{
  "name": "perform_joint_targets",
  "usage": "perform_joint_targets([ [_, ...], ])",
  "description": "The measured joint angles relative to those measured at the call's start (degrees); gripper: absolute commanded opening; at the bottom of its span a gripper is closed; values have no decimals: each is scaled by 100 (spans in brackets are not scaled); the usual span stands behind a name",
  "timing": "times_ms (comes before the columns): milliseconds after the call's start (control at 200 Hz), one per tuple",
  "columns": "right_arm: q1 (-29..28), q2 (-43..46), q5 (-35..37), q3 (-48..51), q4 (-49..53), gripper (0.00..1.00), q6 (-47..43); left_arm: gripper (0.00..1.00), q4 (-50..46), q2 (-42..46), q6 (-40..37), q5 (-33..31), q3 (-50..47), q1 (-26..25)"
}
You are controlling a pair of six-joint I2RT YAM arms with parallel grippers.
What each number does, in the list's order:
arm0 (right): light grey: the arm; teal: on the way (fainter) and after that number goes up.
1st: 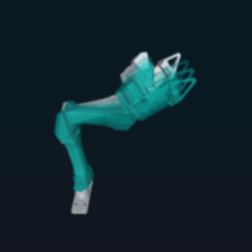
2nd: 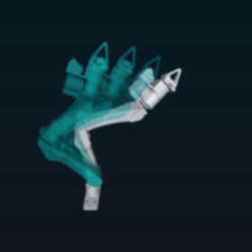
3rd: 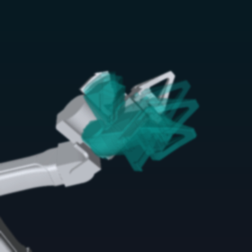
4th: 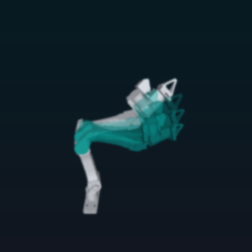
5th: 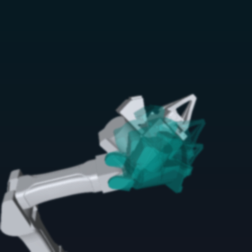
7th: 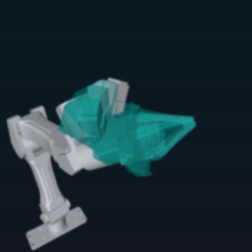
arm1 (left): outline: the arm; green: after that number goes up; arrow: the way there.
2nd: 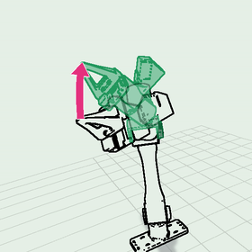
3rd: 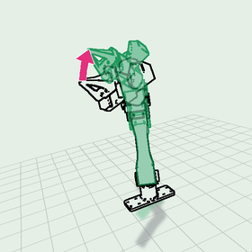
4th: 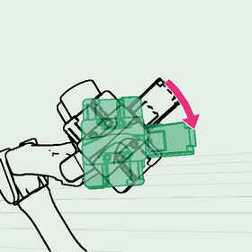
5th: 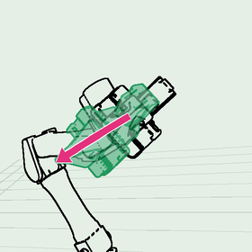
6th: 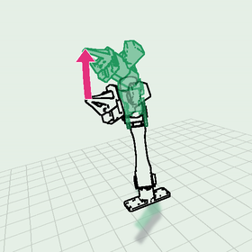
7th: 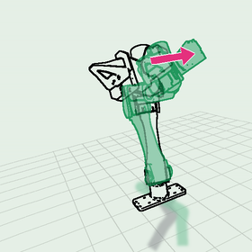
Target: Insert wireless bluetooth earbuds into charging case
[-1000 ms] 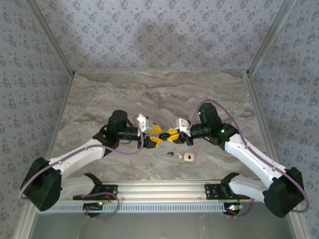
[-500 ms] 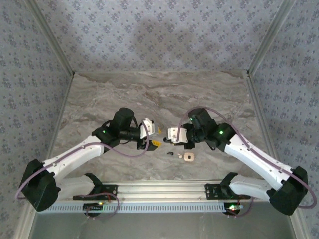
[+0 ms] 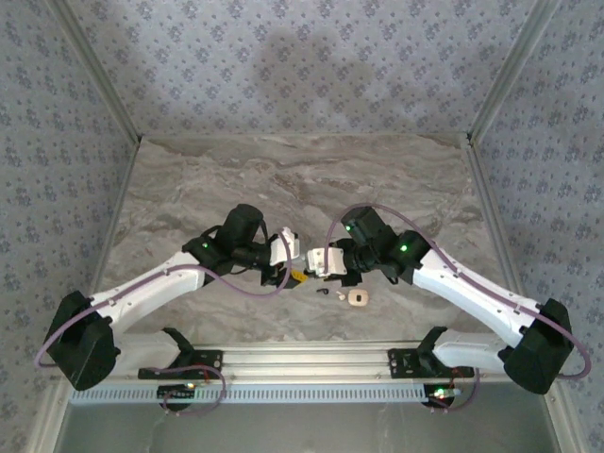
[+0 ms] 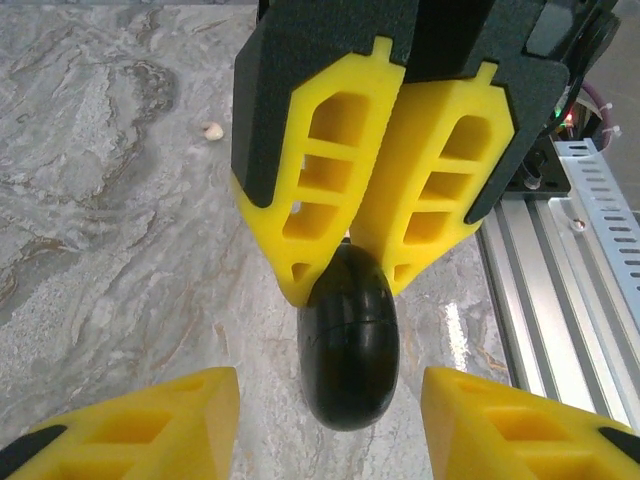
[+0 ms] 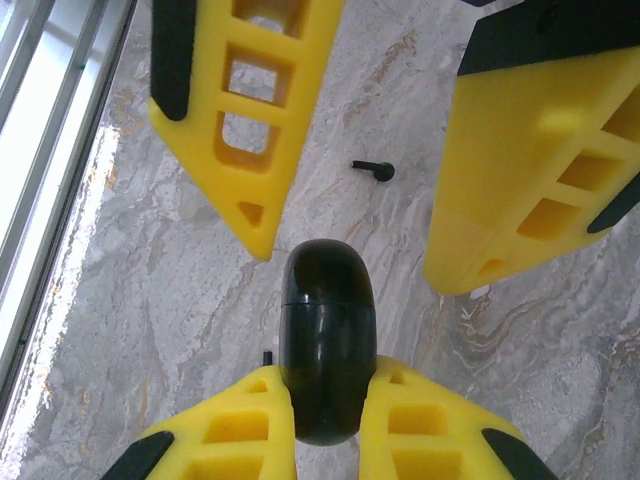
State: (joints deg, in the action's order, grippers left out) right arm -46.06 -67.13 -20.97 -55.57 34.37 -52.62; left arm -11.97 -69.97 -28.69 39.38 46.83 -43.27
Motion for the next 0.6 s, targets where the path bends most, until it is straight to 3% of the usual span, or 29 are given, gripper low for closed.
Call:
perform_joint_targets([
  [250,68,-4,-216,7,-61,14,-17,41,-2,-2,-24,68,26,0],
  [420,350,13,-682,190,-459,14,144,47,70,-2,28,35,17,0],
  [600,1220,474,-1462,1054,-1421,14,907,52,975,210,468,120,-514,188],
])
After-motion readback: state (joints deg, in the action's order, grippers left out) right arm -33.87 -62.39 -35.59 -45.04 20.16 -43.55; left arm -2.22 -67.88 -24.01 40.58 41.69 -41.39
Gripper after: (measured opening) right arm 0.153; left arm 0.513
